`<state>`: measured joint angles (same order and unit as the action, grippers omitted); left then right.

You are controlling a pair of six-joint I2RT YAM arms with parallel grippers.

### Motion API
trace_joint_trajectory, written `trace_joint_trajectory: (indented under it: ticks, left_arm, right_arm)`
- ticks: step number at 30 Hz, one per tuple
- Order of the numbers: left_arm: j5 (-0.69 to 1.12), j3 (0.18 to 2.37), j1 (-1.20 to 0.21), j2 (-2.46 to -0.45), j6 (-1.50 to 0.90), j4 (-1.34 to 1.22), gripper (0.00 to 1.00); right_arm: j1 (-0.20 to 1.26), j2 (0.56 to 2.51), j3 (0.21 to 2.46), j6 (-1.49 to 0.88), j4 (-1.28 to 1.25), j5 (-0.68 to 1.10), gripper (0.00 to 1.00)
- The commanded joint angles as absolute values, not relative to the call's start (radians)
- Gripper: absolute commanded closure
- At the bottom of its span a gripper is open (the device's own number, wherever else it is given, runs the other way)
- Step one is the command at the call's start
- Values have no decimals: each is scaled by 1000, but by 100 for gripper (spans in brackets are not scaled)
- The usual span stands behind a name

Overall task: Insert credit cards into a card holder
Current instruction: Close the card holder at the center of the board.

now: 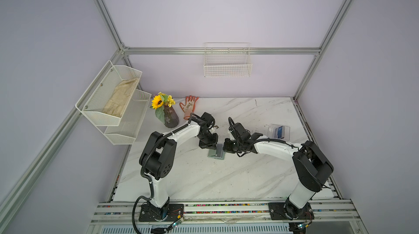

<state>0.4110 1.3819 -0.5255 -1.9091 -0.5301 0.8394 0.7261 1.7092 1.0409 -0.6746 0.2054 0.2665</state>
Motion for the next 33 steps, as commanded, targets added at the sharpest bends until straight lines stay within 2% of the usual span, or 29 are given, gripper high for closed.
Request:
trace_joint_trajectory:
  ticks: [1,10,18,23,28,33]
  left_arm:
    - [429,1404,-550,-1923,-506,841,100]
    - [449,1398,-561,-1951,-505,825,100]
    - [513,1492,-560,-1884,-472,850,91]
    - [571,1544,-551,-1868,-449,862,89]
    - [566,1567,-476,-1838,-418,894,88]
    - [501,1464,-390,-1798,-423,887,88]
  right_arm:
    - [719,1672,1008,-694,177,270,99]
    - [716,1654,975,-702,150,277,99]
    - [716,1658,978,-698,146,285,99]
    - [716,1664,980,-696,141,285,99]
    - [716,1663,976,-696,137,287,99]
    - [716,1660,974,-697,138,284,100]
